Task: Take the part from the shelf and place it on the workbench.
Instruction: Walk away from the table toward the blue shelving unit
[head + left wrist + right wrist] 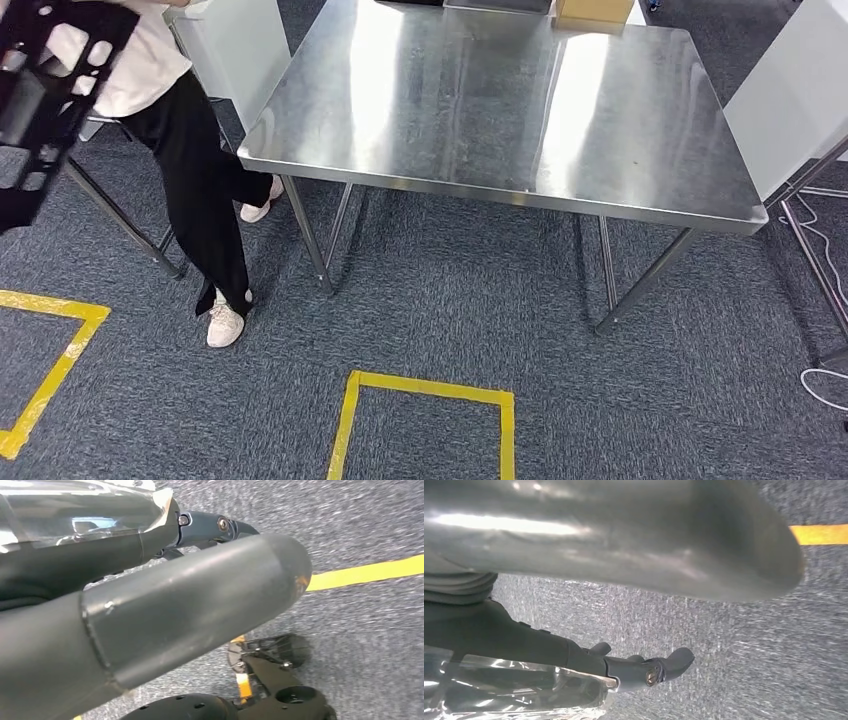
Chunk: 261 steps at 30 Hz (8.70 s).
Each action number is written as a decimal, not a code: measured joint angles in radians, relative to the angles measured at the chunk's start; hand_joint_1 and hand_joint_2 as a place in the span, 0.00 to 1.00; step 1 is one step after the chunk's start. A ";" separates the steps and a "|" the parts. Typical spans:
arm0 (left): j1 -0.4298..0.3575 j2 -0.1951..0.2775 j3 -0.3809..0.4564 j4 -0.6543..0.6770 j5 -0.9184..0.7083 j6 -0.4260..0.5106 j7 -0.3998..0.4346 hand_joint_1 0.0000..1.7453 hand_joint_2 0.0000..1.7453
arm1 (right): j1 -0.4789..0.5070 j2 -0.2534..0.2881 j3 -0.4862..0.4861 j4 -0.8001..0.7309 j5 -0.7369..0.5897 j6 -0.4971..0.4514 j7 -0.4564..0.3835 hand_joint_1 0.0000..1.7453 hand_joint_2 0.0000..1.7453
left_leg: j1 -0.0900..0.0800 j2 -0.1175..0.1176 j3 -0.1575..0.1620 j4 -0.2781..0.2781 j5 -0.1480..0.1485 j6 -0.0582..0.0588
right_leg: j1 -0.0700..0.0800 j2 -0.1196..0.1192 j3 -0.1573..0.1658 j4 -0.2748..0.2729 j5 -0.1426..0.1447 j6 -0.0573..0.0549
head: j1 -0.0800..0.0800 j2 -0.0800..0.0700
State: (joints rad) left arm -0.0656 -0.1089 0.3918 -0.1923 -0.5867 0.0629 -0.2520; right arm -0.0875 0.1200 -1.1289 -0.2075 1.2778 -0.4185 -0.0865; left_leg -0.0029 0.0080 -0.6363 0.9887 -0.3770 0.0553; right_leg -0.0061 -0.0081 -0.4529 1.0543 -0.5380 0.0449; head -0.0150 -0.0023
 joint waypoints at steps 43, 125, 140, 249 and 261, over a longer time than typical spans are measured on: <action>0.001 0.002 -0.013 0.002 -0.019 -0.012 0.012 0.00 0.00 | -0.005 -0.005 0.006 0.001 0.000 0.017 0.012 0.00 0.00 | 0.037 -0.007 -0.061 0.328 -0.124 -0.077 | -0.006 -0.013 -0.061 -0.102 0.077 -0.051 | -0.014 0.000; -0.031 0.014 -0.039 -0.003 -0.087 -0.029 0.017 0.00 0.00 | 0.004 0.040 0.015 0.008 0.017 0.148 0.046 0.00 0.00 | 0.066 -0.088 -0.009 0.004 0.016 -0.111 | -0.047 0.035 -0.065 -0.017 0.002 -0.006 | -0.004 0.000; -0.023 0.018 -0.040 -0.003 -0.090 -0.027 0.016 0.00 0.00 | -0.001 0.048 0.033 0.010 0.030 0.152 0.047 0.00 0.00 | -0.036 0.053 0.070 0.052 -0.120 0.044 | 0.030 -0.122 -0.094 -0.022 0.031 -0.054 | -0.003 0.000; -0.020 0.003 -0.039 -0.002 -0.116 -0.019 0.063 0.00 0.00 | 0.000 0.046 0.088 0.011 0.083 0.254 0.100 0.00 0.00 | 0.009 -0.121 0.042 0.047 -0.098 -0.034 | -0.011 0.040 -0.077 -0.050 0.043 -0.032 | 0.002 0.000; -0.029 0.002 -0.039 -0.002 -0.126 -0.019 0.070 0.00 0.00 | 0.001 0.052 0.088 0.011 0.083 0.254 0.103 0.00 0.00 | 0.003 0.075 0.056 0.037 -0.100 -0.035 | 0.011 -0.101 -0.055 -0.055 0.021 -0.043 | -0.003 0.000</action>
State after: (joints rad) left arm -0.0942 -0.1064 0.3529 -0.1939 -0.7122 0.0435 -0.1822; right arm -0.0868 0.1715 -1.0407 -0.1961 1.3611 -0.1644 0.0169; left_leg -0.0004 0.0829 -0.5801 1.0254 -0.4767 0.0207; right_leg 0.0052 -0.1086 -0.5076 0.9998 -0.5173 0.0020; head -0.0179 -0.0026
